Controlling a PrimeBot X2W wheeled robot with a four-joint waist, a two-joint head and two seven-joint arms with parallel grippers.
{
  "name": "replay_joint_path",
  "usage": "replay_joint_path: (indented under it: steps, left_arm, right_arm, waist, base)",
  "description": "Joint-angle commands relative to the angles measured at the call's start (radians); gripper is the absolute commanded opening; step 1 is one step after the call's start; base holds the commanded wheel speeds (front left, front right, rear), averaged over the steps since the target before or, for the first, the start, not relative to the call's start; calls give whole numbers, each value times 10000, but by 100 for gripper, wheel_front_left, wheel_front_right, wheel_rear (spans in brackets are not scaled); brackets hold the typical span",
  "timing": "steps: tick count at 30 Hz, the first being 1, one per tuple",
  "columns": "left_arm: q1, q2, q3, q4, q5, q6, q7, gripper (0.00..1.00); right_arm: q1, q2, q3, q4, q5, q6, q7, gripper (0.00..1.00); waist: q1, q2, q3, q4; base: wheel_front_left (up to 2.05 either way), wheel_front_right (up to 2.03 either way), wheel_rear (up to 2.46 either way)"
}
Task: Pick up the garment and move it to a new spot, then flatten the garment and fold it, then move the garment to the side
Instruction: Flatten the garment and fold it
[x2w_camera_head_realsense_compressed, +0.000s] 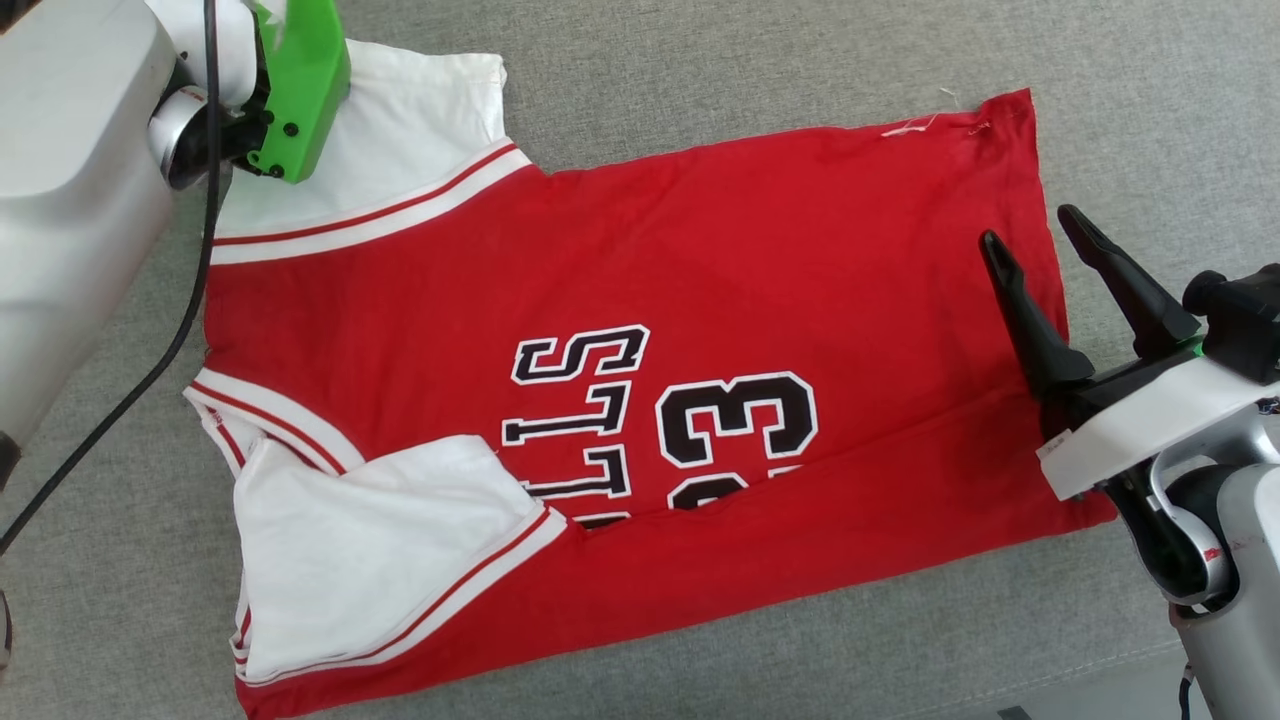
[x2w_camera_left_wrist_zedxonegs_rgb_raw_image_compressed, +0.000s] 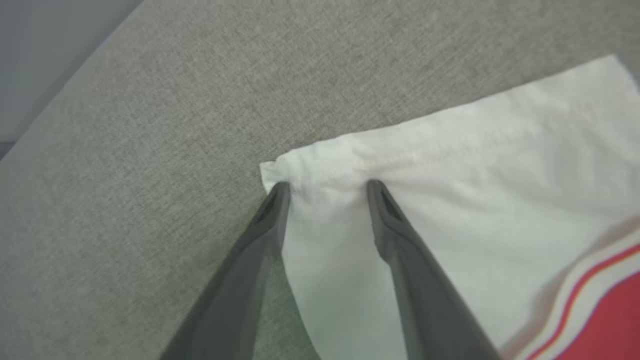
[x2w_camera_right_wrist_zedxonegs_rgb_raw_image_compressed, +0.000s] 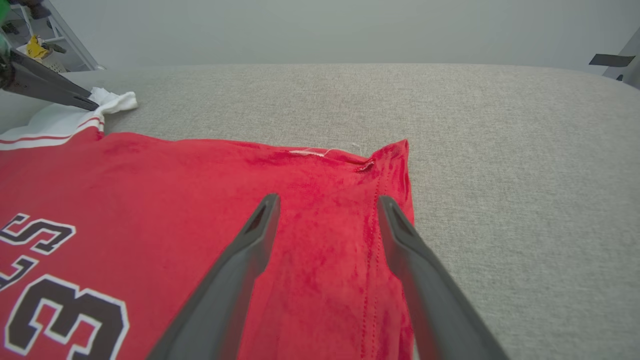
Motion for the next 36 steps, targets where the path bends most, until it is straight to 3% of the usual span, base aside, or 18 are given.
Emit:
replay_joint_path:
  steps: [1,6,11,18,24,30,36]
  left_arm:
    - [617,93,-267,157,106,14,170,0]
    - [609,42,-274,-64,177,14,-586,0]
    - [628,-15,-279,-607,409,14,-1799,0]
    - [1004,-51,-283,-1558,614,14,-3321,0]
    - [1122,-100,-284,-2043,915,14,-4026,0]
    - [986,-227,-280,-2382,1112,51,-4361,0]
    - [713,-332,-207,-2744,1259,192,-4604,0]
  right_arm:
    - [-181,-41,-17,38,-284,-9,-65,100]
    - [-338,-331,-322,-5,-289,-9,-20,100]
    - [-771,-1028,-707,-105,-101,-9,503,100]
    - [-1552,-2718,-242,99,1251,-9,3727,100]
    - [-2616,-3611,378,993,2452,-9,6523,100]
    - [-3689,-3629,1002,2298,2637,-9,7898,100]
    - [-4724,-3051,1815,4072,2517,-9,7693,100]
  waist:
    - [-1,-1,-59,18]
    - [-1,-1,-448,251]
    - [-1,-1,-1031,650]
    - [-1,-1,-1544,1243]
    - [-1,-1,-1482,1662]
    - [-1,-1,-1112,2067]
    - [-1,-1,-602,2428]
  base:
    - [0,0,0]
    - [0,0,0]
    - [0,0,0]
    - [0,0,0]
    - [0,0,0]
    - [0,0,0]
    - [0,0,0]
